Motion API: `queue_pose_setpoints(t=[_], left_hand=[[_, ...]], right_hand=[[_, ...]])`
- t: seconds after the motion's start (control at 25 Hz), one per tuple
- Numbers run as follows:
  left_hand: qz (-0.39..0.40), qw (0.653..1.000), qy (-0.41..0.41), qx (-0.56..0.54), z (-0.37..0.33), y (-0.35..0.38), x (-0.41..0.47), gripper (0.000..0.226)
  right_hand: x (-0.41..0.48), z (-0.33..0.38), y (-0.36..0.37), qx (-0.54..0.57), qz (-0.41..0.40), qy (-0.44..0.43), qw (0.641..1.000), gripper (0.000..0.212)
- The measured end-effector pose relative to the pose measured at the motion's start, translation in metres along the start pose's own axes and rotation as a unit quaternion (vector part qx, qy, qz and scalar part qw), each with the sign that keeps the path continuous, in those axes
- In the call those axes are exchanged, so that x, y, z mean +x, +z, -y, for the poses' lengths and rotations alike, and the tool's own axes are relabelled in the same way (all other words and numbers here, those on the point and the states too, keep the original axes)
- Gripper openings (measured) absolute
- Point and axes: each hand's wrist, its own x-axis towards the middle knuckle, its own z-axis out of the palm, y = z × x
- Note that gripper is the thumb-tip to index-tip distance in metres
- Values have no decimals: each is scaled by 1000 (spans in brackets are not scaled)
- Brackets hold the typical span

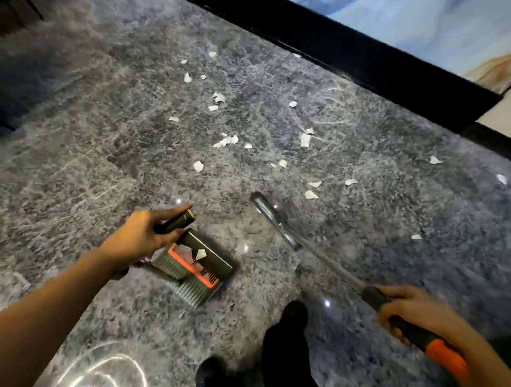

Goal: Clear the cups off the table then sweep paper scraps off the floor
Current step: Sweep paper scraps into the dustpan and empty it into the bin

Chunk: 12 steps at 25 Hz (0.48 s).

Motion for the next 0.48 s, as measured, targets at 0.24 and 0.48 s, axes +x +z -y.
queue_pose_setpoints(t=[0.24,0.48], left_hand=[[-13,999,43,13,-81,66,137,48],[13,997,65,40,-151,119,256,49]], right_hand=[[60,-23,-118,93,-92,22,991,33],[118,-7,-239,108,-178,48,977,22]])
